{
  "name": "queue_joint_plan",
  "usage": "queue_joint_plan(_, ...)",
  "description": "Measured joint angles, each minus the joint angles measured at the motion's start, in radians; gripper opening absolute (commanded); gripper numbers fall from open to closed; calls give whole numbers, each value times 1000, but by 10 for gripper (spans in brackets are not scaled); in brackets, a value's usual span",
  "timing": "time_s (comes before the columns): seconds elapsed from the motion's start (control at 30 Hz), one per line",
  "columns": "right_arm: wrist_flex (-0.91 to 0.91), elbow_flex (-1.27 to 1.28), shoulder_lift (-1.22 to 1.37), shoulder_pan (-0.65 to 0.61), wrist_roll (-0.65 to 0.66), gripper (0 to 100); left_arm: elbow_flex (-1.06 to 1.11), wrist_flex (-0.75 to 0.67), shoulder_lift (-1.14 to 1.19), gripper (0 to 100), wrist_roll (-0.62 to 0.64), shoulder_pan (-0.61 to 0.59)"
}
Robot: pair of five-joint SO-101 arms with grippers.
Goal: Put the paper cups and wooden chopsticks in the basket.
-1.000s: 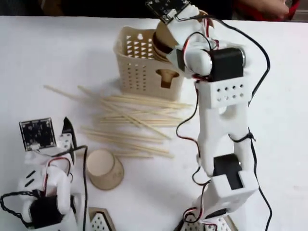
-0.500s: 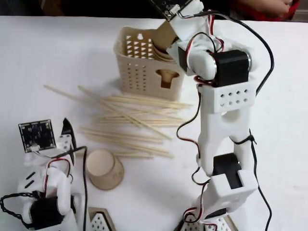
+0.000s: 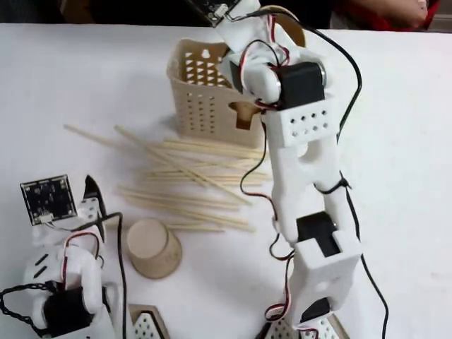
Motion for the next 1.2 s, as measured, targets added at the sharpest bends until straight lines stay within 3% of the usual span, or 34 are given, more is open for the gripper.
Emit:
queue_joint_plan(0.47, -66, -2, 38, -48, 3, 163, 0, 0, 0, 158, 0, 0)
queue_joint_plan(0.87, 229, -2, -41, -64, 3, 163, 0, 0, 0, 158, 0, -17)
queue_joint_plan(1.2, 239, 316, -299, -74, 3, 163, -31, 0, 0, 221, -34, -15)
